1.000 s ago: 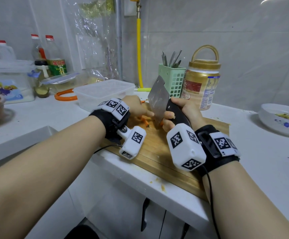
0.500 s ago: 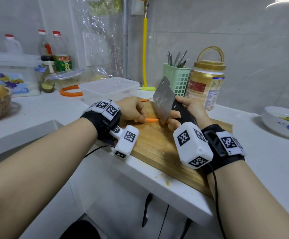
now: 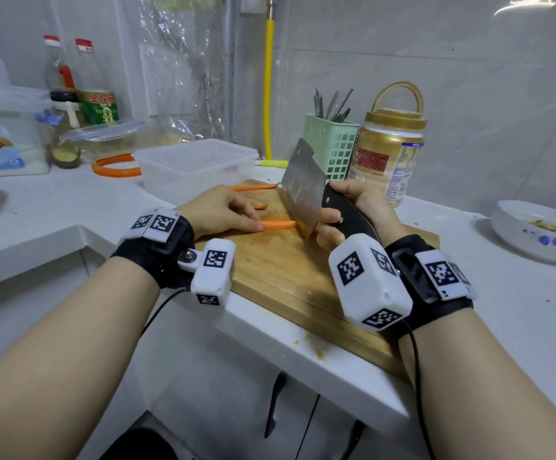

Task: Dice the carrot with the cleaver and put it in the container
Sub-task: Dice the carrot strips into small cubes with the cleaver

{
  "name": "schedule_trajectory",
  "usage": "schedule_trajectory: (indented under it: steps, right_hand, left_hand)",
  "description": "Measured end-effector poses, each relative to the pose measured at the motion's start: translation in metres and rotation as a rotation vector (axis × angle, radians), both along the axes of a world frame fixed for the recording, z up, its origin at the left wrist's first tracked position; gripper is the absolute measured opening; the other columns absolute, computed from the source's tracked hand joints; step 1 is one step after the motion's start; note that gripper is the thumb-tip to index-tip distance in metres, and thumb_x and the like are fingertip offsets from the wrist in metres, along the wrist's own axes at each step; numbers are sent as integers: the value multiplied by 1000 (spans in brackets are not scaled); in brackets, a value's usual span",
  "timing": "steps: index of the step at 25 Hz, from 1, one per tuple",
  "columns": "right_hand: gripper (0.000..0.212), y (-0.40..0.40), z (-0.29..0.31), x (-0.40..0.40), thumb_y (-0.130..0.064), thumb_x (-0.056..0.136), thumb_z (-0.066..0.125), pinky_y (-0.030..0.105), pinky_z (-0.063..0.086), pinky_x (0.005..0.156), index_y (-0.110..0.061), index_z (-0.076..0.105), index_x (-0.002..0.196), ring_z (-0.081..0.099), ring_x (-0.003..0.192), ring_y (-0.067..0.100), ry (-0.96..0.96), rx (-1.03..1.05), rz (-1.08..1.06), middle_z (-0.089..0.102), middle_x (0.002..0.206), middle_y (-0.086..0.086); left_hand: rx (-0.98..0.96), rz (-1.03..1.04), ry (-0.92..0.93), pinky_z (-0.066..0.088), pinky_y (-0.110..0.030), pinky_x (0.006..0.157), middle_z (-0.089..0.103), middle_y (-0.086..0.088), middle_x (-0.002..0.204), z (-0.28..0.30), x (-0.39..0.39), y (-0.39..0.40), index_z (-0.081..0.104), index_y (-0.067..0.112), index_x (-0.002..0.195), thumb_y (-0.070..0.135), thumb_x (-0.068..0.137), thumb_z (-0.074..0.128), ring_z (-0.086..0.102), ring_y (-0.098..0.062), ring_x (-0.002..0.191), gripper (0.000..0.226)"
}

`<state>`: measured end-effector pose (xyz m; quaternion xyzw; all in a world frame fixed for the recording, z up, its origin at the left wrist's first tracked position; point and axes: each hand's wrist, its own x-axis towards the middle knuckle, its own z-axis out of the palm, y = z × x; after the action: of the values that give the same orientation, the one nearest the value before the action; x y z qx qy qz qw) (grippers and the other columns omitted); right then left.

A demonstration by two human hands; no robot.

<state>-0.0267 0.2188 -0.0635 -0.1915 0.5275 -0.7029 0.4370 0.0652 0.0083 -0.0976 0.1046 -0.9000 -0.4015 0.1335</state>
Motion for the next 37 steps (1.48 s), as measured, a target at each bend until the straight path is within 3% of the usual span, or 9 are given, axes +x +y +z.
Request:
schedule_trajectory:
  steps: [6,11,15,20,22,24,28,31,37]
  right_hand:
    - [22,-3,-1,2,-28,96,38,26,19,50,-11,42,83,33,31,18,42,42,-26,36,46,4]
    - [19,-5,1,5,-23,97,40,22,22,47,-9,40,84,36,30,16,48,71,-39,40,44,3]
    - [22,-6,3,5,-23,98,38,22,19,47,-10,42,81,35,29,15,41,71,-24,42,42,2]
    - [27,-5,4,3,-26,99,35,21,21,47,-10,45,80,32,29,17,29,67,-13,37,43,4]
    - [27,-4,4,2,-27,99,35,23,21,48,-10,46,81,32,30,17,15,60,-4,37,44,4]
    - [27,-3,4,2,-28,99,36,20,22,46,-10,46,80,33,30,17,-1,60,-1,38,44,4]
    - [24,-5,3,1,-25,98,37,18,20,46,-9,43,81,35,29,15,-27,34,-27,40,44,3]
    - [26,-3,2,0,-28,98,36,25,17,52,-10,43,81,32,30,16,-32,41,-6,38,44,3]
    - [25,-4,0,-5,-29,97,35,27,14,54,-11,40,82,30,31,17,-15,7,-5,36,44,2]
  left_hand:
    - [-25,18,19,35,1,67,69,19,83,-2,0,-3,76,16,81,15,78,79,56,18,88,4]
    - [-55,28,11,35,0,62,59,24,59,1,1,1,76,11,87,15,81,77,52,21,65,8]
    - [-8,19,29,34,4,63,62,23,63,-1,0,0,75,9,86,13,82,76,49,32,78,6]
    - [77,37,24,36,0,64,65,24,60,2,-2,4,74,8,85,12,84,73,38,25,93,5]
    - [111,77,-35,35,-10,65,71,19,79,8,-2,7,75,7,86,14,83,75,60,12,82,8]
    - [124,97,-122,36,-16,58,60,24,89,17,1,10,75,4,89,15,83,75,54,-2,59,13]
    - [115,94,-268,40,-11,54,65,19,55,36,6,15,72,1,98,16,85,72,55,6,52,20]
    - [212,144,-187,41,-10,44,62,16,51,32,2,17,71,-1,96,11,85,72,56,5,46,17]
    - [246,170,-29,39,-9,44,66,-3,81,15,-9,12,71,1,94,11,87,68,53,5,43,12]
